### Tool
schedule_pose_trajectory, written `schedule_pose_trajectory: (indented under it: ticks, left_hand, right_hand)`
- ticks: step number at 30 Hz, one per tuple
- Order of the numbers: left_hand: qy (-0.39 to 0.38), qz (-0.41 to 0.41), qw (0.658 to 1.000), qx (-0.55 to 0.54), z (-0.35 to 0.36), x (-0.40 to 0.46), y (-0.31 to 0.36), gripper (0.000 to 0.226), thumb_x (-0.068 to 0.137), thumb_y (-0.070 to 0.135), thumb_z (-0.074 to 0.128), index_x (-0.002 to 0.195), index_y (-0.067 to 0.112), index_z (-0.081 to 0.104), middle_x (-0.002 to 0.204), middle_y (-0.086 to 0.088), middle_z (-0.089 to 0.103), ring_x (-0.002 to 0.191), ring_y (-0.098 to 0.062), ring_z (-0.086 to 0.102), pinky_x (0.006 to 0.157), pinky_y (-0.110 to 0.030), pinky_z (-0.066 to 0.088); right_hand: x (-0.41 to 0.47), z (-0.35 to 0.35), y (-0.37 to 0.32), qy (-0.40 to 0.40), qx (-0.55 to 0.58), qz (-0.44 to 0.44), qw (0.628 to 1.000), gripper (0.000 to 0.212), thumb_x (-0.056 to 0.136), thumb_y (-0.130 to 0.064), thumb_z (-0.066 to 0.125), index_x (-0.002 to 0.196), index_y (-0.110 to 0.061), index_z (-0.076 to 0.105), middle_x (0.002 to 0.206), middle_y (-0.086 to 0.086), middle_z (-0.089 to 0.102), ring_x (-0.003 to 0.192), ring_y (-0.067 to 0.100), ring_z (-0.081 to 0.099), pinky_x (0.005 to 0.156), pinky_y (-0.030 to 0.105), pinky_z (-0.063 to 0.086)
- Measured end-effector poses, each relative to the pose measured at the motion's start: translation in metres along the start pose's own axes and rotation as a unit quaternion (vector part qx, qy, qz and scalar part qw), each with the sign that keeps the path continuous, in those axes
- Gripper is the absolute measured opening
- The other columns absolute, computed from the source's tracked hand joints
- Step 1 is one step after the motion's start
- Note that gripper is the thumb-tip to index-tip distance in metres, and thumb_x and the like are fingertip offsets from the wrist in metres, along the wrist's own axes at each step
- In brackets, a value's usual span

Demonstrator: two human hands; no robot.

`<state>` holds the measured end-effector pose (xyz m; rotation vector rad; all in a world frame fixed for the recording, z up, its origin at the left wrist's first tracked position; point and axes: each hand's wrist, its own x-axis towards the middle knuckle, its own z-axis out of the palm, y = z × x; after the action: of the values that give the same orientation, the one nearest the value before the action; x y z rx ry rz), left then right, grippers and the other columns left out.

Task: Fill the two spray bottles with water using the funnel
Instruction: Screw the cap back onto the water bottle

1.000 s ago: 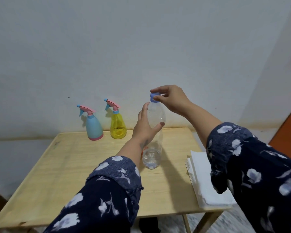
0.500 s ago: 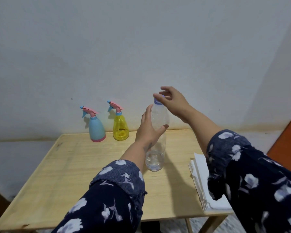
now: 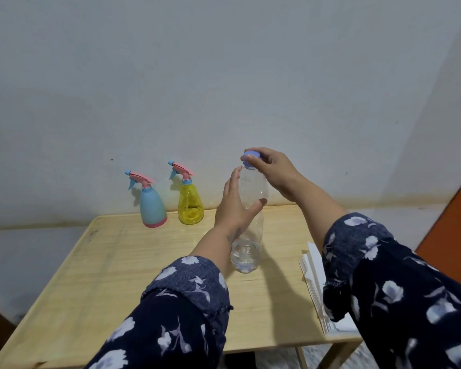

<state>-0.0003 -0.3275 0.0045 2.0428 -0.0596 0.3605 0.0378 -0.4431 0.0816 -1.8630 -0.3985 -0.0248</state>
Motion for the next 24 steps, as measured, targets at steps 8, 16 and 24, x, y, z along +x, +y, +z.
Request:
schedule_pose_trajectory:
  ticks: [8, 16, 24]
  left_hand:
    - [0.040, -0.023, 0.995, 0.087, 0.007, -0.012, 0.012, 0.092, 0.084, 0.053, 0.066, 0.152, 0.039, 0.006, 0.158, 0.015, 0.019, 0.123, -0.020, 0.053, 0.075, -0.032, 0.046]
    - [-0.036, -0.025, 0.999, 0.011, -0.010, 0.004, -0.006, 0.105, 0.075, 0.034, 0.082, 0.148, 0.049, 0.008, 0.155, 0.007, 0.031, 0.136, -0.023, 0.042, 0.106, -0.043, 0.042]
    - [-0.004, -0.010, 1.000, 0.012, -0.001, -0.003, -0.009, 0.111, 0.074, 0.038, 0.082, 0.151, 0.047, 0.002, 0.157, 0.011, 0.026, 0.138, -0.018, 0.038, 0.100, -0.031, 0.038]
  right_hand:
    - [-0.006, 0.016, 0.001, 0.151, 0.007, -0.006, 0.988, 0.034, 0.076, -0.037, 0.078, 0.095, -0.016, 0.059, 0.094, -0.002, 0.069, 0.085, 0.009, 0.063, 0.068, 0.016, 0.045]
    - [-0.005, 0.006, 0.001, 0.030, -0.009, -0.017, 0.999, 0.033, 0.094, -0.026, 0.059, 0.126, -0.020, 0.058, 0.120, -0.004, 0.062, 0.114, 0.010, 0.057, 0.092, 0.020, 0.042]
    - [-0.012, 0.018, 0.004, 0.120, 0.012, -0.029, 0.992, 0.036, 0.084, -0.029, 0.072, 0.112, -0.018, 0.053, 0.108, -0.002, 0.066, 0.093, 0.004, 0.061, 0.079, 0.016, 0.049]
